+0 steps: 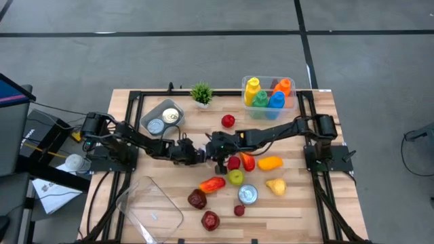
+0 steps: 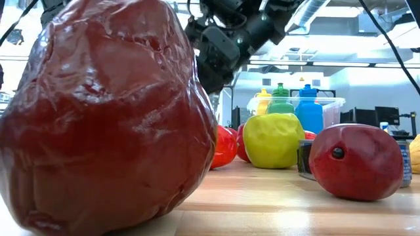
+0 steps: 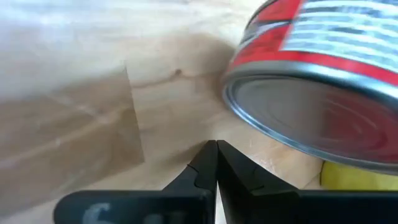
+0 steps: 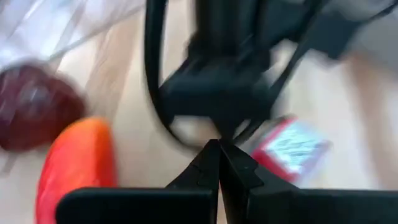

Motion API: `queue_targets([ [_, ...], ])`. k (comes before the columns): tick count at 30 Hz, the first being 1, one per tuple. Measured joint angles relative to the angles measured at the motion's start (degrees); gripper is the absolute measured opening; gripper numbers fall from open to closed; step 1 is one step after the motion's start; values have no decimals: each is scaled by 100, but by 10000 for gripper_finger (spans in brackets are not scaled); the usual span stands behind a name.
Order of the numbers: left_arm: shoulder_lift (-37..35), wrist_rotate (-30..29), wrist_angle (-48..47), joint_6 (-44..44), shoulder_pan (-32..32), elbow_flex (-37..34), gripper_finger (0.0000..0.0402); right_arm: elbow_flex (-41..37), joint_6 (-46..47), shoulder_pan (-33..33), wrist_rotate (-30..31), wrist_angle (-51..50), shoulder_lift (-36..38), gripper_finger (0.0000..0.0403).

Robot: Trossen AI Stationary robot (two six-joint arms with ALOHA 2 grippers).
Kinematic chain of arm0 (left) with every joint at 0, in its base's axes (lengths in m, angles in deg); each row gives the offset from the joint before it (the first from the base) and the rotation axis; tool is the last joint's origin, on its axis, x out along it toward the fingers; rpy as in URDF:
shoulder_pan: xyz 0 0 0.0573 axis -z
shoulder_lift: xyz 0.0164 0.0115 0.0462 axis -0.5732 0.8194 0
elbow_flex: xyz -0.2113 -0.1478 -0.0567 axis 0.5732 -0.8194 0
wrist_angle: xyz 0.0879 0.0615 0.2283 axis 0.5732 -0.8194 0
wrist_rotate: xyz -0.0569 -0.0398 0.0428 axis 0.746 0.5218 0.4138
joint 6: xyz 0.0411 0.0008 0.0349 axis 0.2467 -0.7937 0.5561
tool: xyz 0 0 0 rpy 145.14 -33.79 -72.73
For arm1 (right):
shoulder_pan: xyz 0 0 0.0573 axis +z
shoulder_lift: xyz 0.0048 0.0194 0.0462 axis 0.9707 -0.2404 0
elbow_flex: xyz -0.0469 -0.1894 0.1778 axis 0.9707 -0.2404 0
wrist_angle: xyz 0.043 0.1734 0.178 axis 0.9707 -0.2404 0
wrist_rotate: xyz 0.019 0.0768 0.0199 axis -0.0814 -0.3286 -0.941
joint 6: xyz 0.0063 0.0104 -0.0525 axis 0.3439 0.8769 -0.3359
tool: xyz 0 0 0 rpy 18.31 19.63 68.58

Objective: Pick & Place Food Item
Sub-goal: Put the red tuna can into the gray bin

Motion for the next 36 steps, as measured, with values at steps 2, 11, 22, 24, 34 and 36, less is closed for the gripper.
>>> queue_targets([
  [2,-86,61,-95,142,-3,-11,0,60,64,-15,216,-206,239,0],
  [11,-1641,249,-2104,1089,40,-17,0,53,155,-13,638,-1218,1475,0],
  [22,-3645,315,-1238,5581,-337,185,63,50,157,-41,809,-2809,2541,56],
  [24,-3620,423,-1326,6473,-472,413,96,46,157,-46,808,-3184,2688,86],
  [34,-2259,1971,-2388,8973,-1170,1695,274,40,599,278,765,-4137,3312,239],
  [36,-1984,2231,-2644,9288,-1264,1773,286,38,719,381,763,-4142,3420,251],
])
